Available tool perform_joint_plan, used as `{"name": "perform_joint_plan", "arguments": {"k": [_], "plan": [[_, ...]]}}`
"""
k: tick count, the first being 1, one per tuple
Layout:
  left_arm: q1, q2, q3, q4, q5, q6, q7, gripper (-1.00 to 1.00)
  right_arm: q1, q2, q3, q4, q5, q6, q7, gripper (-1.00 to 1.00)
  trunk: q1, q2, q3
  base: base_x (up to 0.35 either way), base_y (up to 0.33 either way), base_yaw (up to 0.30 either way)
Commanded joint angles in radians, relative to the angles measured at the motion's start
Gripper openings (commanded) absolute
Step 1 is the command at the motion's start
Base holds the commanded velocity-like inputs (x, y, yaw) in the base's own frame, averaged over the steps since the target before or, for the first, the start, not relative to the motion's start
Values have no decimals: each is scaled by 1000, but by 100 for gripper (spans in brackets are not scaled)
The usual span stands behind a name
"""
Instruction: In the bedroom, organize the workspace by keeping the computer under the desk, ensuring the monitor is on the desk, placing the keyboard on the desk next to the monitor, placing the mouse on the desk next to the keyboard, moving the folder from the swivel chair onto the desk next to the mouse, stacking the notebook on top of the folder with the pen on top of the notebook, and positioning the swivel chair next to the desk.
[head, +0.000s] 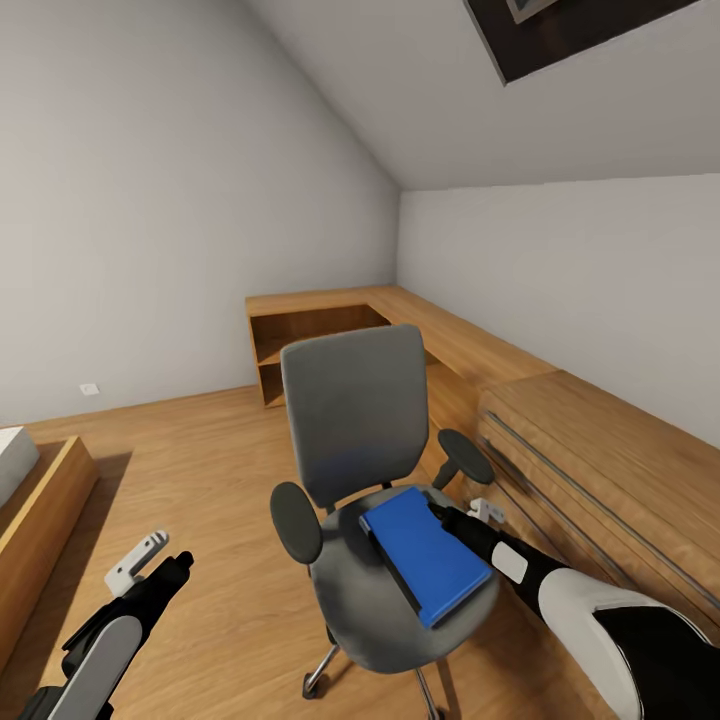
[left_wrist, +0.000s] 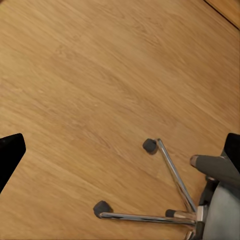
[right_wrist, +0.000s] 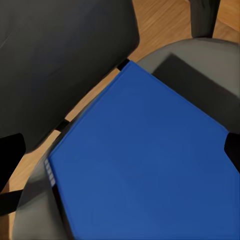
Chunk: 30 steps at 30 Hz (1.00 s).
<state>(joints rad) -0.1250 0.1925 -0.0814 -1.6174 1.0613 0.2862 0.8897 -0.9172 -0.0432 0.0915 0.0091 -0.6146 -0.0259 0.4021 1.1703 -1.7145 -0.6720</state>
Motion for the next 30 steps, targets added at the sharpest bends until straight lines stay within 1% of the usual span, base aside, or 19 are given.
{"name": "perform_joint_plan", "arguments": {"k": [1,7,10,11,12,13,14,15,16,17,18,20,22,24,28,29,30], "plan": [[-1,1,-1,-1,3,4,6,100,-1,-1,8,1,-8,-5,5,100,4,-8,-4,0,0,0],[-1,1,-1,-1,3,5,6,100,0,-4,10,-9,-6,-14,-1,100,27,-50,-23,0,0,0],[-1,1,-1,-1,4,6,6,100,-1,-18,10,-56,-4,-8,-20,100,38,-71,-32,0,0,0],[-1,1,-2,-1,4,6,6,100,-1,-25,11,-86,-3,-5,-38,100,42,-78,-36,0,0,0],[-1,1,-3,-2,4,6,6,100,-1,-30,11,-119,1,-3,-68,100,46,-85,-39,0,0,0],[-1,1,-3,-2,5,7,6,100,-2,-34,11,-150,6,-2,-118,100,50,-92,-42,0,0,0],[-1,1,-4,-2,5,7,6,100,-2,-36,11,-166,11,-1,-147,100,54,-99,-45,0,0,0],[-1,1,-4,-2,4,7,6,100,-2,-40,11,-197,21,0,-208,100,58,-106,-48,0,0,0],[-1,1,-4,-1,4,8,6,100,-2,-41,11,-214,28,1,-237,100,61,-113,-51,0,0,0],[-1,1,-4,-2,4,8,6,100,-2,-45,12,-243,45,7,-291,100,65,-120,-54,0,0,0],[-1,2,-4,-2,4,9,6,100,-2,-46,12,-255,55,12,-313,100,69,-127,-57,0,0,0],[-1,5,-5,-2,3,10,6,100,-2,-48,12,-283,102,47,-373,100,77,-141,-64,0,0,0],[-1,7,-6,-2,3,11,6,100,-2,-48,11,-292,130,73,-395,100,84,-155,-70,0,0,0],[-1,8,-7,-2,3,11,7,100,-2,-43,10,-298,147,90,-407,100,92,-169,-76,0,0,0],[-1,9,-6,-2,2,11,8,100,0,-33,9,-296,155,102,-409,100,107,-197,-89,0,0,0],[-1,9,-6,-2,2,11,8,100,0,-28,9,-290,156,103,-410,100,111,-204,-92,0,0,0],[-1,9,-6,-2,2,11,9,100,2,-18,8,-276,158,104,-410,100,115,-211,-95,0,0,0]]}}
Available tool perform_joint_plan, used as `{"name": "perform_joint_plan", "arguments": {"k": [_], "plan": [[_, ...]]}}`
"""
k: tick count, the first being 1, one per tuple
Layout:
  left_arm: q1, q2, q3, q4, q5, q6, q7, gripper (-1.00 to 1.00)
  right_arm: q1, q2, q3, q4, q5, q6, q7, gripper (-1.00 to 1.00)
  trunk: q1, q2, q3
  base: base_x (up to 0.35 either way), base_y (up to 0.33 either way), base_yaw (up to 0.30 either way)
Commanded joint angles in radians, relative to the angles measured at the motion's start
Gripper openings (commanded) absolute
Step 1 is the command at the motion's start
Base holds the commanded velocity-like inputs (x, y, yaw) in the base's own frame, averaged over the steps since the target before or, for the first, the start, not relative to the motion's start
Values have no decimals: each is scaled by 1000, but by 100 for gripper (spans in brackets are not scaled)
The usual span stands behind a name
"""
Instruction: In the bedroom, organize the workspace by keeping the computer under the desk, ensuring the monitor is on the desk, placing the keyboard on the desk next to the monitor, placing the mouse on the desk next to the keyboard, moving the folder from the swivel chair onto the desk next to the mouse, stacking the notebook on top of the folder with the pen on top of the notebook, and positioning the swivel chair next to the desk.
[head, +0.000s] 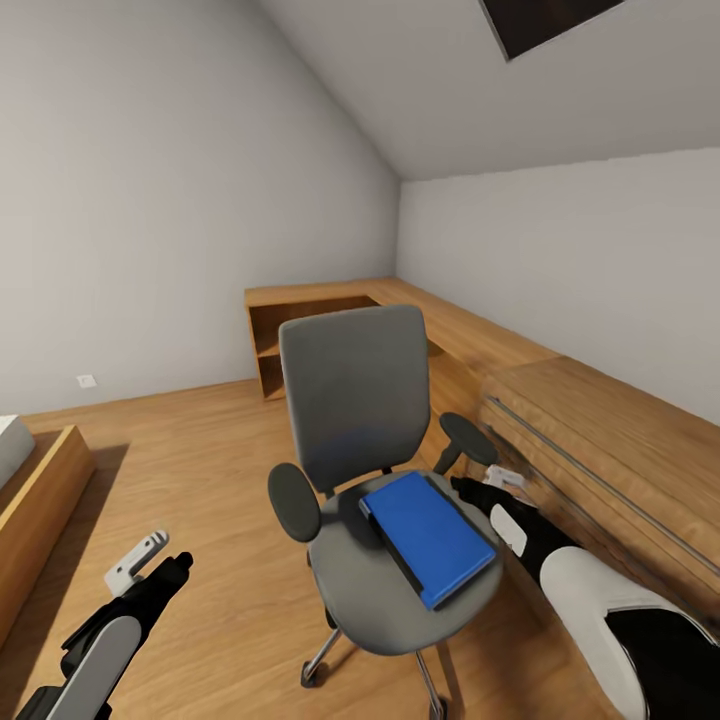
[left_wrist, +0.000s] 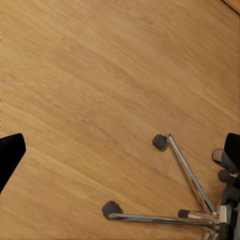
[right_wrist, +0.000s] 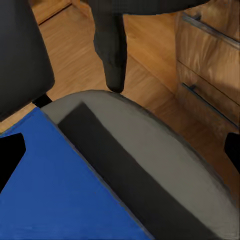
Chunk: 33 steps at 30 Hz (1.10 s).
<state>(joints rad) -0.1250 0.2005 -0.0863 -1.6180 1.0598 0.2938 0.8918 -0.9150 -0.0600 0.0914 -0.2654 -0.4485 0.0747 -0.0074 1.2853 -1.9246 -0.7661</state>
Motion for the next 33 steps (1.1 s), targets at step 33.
{"name": "perform_joint_plan", "arguments": {"k": [33], "plan": [[-1,0,-6,3,5,5,5,100,30,34,52,15,27,-1,1,100,92,-169,-76,0,0,14]]}}
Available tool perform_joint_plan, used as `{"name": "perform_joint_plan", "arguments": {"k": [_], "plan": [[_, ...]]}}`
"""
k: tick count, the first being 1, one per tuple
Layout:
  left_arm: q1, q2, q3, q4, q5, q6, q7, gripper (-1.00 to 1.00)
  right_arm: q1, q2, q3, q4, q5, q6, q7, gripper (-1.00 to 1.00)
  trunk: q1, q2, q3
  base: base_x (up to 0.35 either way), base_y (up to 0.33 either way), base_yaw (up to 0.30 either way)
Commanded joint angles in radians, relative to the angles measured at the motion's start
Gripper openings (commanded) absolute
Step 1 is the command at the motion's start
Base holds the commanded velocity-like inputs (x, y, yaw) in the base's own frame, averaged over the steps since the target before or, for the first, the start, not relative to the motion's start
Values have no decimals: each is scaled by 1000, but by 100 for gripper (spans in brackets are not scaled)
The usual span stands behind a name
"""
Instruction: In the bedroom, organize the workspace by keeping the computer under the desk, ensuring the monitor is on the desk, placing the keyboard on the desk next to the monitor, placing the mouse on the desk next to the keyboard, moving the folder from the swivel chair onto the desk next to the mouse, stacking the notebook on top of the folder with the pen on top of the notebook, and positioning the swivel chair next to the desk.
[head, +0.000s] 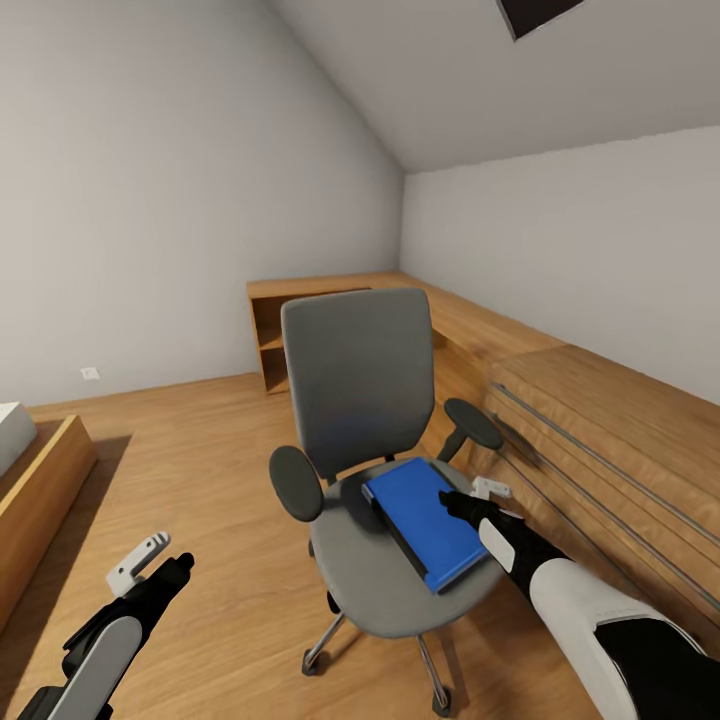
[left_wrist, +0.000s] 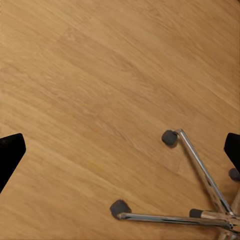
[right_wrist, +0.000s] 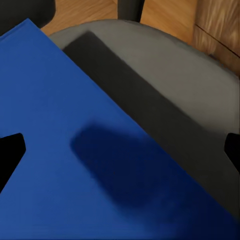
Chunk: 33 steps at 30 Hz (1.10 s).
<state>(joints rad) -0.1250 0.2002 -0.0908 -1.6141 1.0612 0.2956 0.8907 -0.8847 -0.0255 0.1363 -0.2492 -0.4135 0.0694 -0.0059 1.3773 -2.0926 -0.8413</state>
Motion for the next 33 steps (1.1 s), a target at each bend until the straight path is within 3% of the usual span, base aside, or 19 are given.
{"name": "perform_joint_plan", "arguments": {"k": [1,6,11,24,33], "plan": [[-1,1,-1,-1,3,4,6,100,0,-2,8,-2,-7,5,-1,100,0,-1,-1,0,0,0],[-1,1,-1,-1,3,4,6,100,0,-2,8,-1,-6,8,-2,100,19,-36,-17,0,0,0],[-1,1,-1,-1,3,4,6,100,0,-2,8,-1,-5,9,-2,100,19,-36,-17,0,0,0],[-1,1,0,-3,2,2,9,100,0,-7,8,-2,-7,11,-2,100,54,-99,-45,0,0,0],[-1,1,0,-1,3,3,11,100,0,-15,8,-2,-7,12,-2,100,54,-99,-45,0,0,0]]}}
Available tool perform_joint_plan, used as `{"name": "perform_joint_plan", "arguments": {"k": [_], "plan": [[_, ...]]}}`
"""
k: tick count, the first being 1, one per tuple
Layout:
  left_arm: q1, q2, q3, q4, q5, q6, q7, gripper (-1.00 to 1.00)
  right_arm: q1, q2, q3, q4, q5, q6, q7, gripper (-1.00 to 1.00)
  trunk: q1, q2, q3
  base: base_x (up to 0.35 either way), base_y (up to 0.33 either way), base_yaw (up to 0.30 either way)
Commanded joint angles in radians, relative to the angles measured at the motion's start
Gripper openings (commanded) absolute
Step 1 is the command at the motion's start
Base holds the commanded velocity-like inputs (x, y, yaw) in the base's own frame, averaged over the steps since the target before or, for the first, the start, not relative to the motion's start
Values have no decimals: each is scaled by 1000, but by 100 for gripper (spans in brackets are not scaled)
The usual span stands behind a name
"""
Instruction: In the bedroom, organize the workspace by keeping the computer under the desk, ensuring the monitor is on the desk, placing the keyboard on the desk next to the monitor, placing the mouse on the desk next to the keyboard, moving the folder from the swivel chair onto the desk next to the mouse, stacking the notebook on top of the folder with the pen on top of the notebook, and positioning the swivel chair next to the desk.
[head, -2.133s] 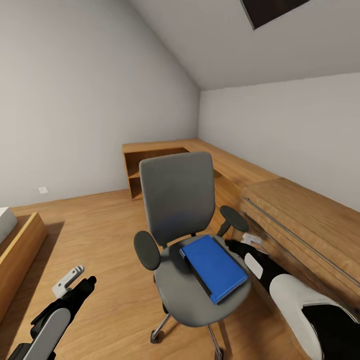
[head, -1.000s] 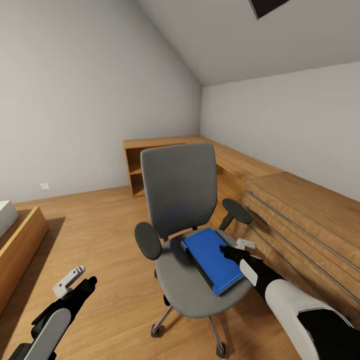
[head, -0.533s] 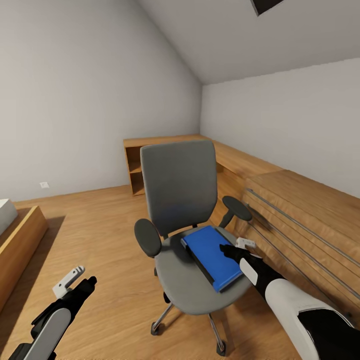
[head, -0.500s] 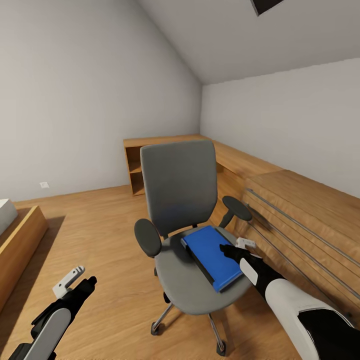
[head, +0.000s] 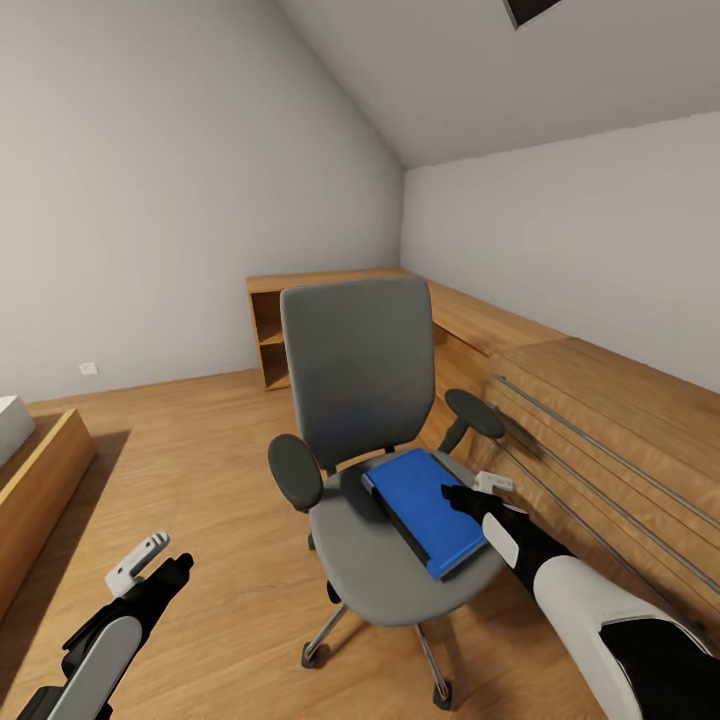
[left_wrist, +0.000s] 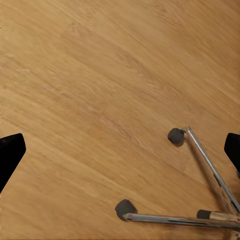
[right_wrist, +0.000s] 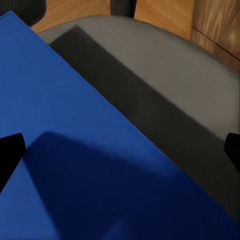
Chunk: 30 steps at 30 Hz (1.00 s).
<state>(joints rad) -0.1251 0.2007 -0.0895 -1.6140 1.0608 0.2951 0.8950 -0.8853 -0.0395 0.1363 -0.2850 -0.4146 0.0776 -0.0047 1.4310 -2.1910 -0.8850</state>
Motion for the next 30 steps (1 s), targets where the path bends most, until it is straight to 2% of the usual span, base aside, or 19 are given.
{"name": "perform_joint_plan", "arguments": {"k": [1,17,23,30], "plan": [[-1,1,-1,-1,4,4,7,100,0,-2,8,33,-6,4,-3,100,0,0,-1,0,0,0],[0,2,-1,15,4,3,7,100,0,-2,8,34,-6,4,-3,100,0,0,-1,-69,0,0],[1,2,0,16,4,2,7,100,0,-2,8,34,-6,4,-3,100,0,0,-1,-224,0,0],[1,2,0,16,4,2,7,100,0,-3,8,34,-6,4,-3,100,0,0,-1,-47,0,0]]}}
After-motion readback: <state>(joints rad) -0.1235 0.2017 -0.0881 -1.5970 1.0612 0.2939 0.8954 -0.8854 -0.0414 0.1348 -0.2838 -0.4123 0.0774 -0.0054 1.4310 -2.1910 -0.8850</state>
